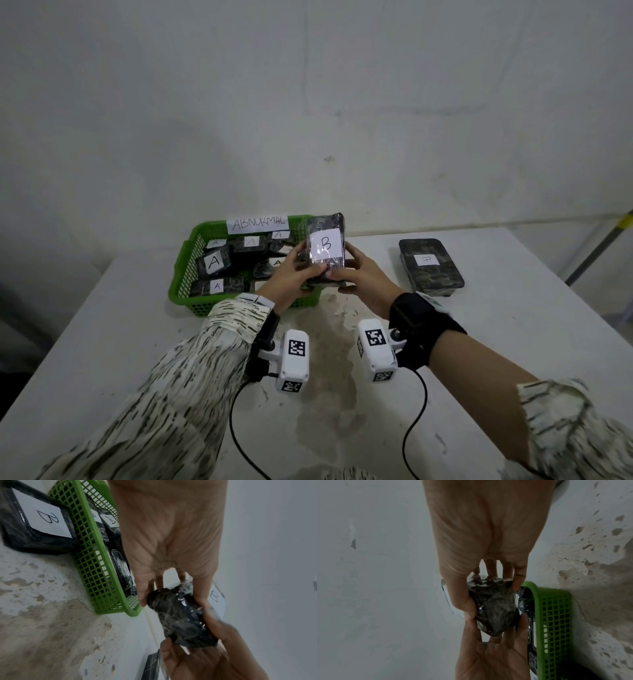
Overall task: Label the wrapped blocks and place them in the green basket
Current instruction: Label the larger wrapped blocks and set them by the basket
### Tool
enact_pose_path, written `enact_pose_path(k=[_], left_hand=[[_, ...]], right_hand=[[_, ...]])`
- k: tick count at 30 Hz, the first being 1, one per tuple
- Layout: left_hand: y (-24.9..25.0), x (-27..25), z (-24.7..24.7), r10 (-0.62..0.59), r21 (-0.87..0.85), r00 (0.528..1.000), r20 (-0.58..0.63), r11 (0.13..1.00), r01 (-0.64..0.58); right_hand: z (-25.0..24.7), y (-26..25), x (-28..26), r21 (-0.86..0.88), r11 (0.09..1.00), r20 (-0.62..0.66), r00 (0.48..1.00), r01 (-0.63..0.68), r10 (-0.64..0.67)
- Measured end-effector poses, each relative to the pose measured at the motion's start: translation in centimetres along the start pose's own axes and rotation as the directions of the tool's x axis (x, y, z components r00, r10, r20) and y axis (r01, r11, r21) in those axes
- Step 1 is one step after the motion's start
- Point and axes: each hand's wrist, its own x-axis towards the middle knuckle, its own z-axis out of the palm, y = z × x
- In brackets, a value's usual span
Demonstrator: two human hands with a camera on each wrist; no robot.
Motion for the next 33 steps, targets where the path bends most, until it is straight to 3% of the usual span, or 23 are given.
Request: enact_pose_path(k=[5, 8, 11, 15, 18, 21, 24, 26, 30, 33], left_hand=[[0.2, -0.1, 0.2, 0.138, 0.051, 0.985, -0.101, 0.990, -0.133], [0.8, -0.4, 0.0, 0.061, -0.005, 0.997, -0.041, 0.998, -0.061], [1.1, -0.4, -0.2, -0.024, -0.053, 0.999, 0.039, 0.998, 0.026], [0.7, 0.4, -0.8, -0.041, -0.154, 0.997, -0.061, 0.988, 0.031], [0.8, 0.2, -0.9, -0.027, -0.103, 0.993, -0.115, 0.995, 0.015], [0.8, -0.3, -0.5, -0.047, -0.084, 0.999, 0.002, 0.995, 0.047], [1.2, -0.9, 0.1, -0.043, -0.066, 0.995, 0.089, 0.997, 0.048], [1.4, -1.0, 0.2, -0.062, -0.067, 0.990, 0.128, 0.995, 0.071], [1.6, -0.9, 0.6, -0.009, 0.015, 0.999, 0.037, 1.000, 0.009], [1.6, -0.5, 0.5, 0.040, 0.092, 0.999, -0.035, 0.995, -0.037]], right_hand=[[-0.2, -0.5, -0.2, 0.062, 0.998, -0.071, 0.997, 0.022, -0.017], [-0.5, -0.8, -0.3, 0.031, 0.993, -0.136, 0.985, 0.113, -0.108], [-0.6, -0.9, -0.5, -0.025, 0.984, -0.102, 0.979, 0.174, -0.175], [-0.3, -1.5, -1.0, -0.013, 0.987, -0.028, 0.986, 0.161, -0.162], [-0.5, -2.0, -0.7, 0.114, 0.982, -0.107, 0.985, 0.149, -0.137], [-0.4, -1.8, -0.1, 0.074, 0.990, -0.171, 0.980, 0.120, -0.106], [0.3, -1.6, 0.0, 0.132, 0.991, -0.062, 0.998, 0.027, -0.019], [0.6, -1.7, -0.1, 0.151, 0.988, -0.054, 0.999, 0.012, -0.004], [0.9, -1.8, -0.1, 0.050, 0.994, -0.199, 0.976, 0.101, -0.089], [1.1, -1.7, -0.1, 0.035, 0.993, -0.178, 0.978, 0.115, -0.107]])
